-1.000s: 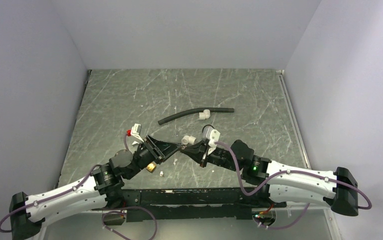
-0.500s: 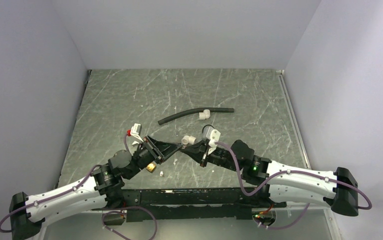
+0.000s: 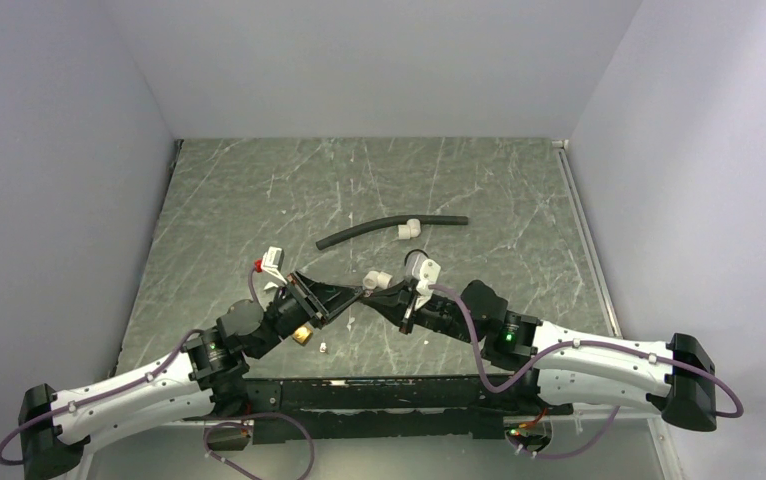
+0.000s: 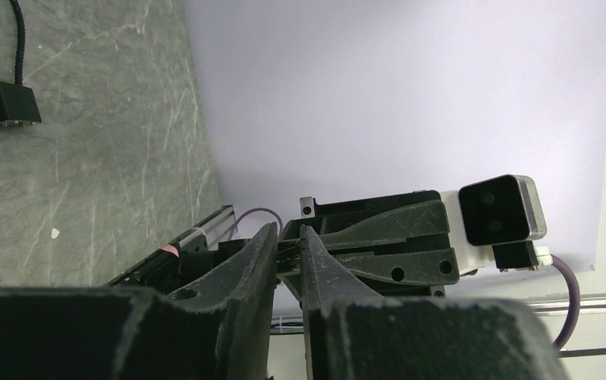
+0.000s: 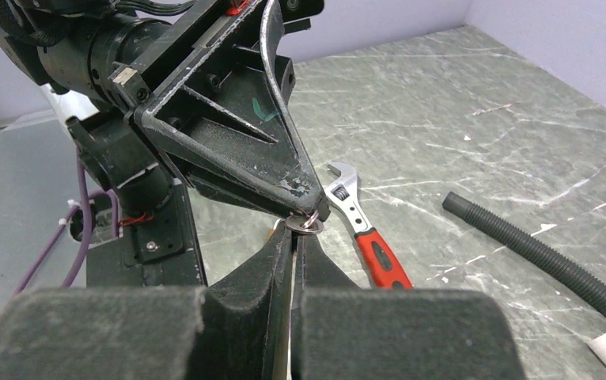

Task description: Unlock with the key

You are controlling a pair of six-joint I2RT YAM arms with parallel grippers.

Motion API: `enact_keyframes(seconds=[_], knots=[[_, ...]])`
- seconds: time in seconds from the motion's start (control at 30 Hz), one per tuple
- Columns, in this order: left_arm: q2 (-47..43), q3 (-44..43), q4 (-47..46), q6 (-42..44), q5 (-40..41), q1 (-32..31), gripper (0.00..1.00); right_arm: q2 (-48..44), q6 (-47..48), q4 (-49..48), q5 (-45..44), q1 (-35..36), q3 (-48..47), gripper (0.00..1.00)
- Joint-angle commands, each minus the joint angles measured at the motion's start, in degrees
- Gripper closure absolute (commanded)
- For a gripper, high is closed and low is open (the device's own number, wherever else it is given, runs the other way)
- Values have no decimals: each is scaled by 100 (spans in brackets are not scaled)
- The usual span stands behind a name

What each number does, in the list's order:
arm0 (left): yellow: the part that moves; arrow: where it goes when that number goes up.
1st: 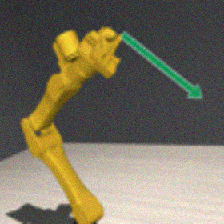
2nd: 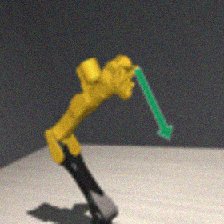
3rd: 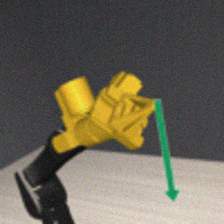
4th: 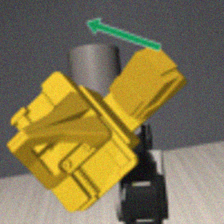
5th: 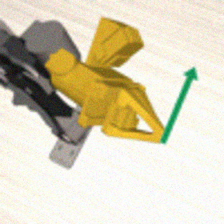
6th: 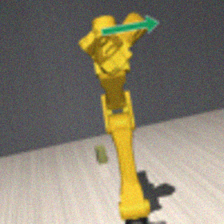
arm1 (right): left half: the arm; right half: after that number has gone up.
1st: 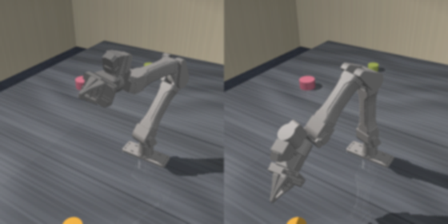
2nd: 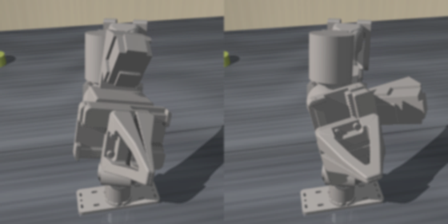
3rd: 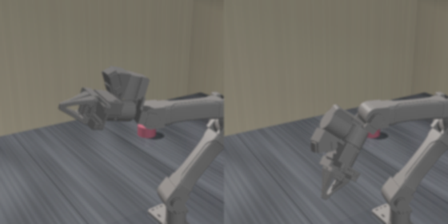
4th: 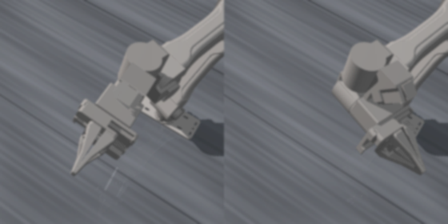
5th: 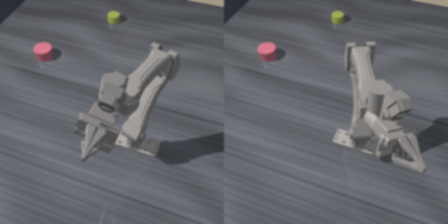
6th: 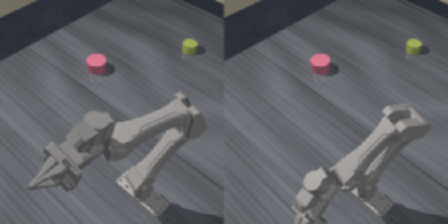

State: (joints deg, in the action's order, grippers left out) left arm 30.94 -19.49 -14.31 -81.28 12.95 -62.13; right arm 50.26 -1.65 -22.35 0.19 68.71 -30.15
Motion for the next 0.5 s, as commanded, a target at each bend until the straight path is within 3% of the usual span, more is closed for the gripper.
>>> enact_keyframes(seconds=[0.0, 0.07, 0.17, 0.47], knots=[[-43, -8, -207, -105, -195, -19, 79, -16, 68, -340, -245, -6, 13, 100], [-24, -9, -242, -100, -208, -19, 83, -9, 75, -345, -254, -6, 18, 100], [-23, -30, -224, -60, -209, -19, 99, 35, 85, -288, -241, -6, 7, 100], [-292, -730, 1327, 547, 36, -19, 100, 125, 112, 92, -122, -6, -104, 100]])
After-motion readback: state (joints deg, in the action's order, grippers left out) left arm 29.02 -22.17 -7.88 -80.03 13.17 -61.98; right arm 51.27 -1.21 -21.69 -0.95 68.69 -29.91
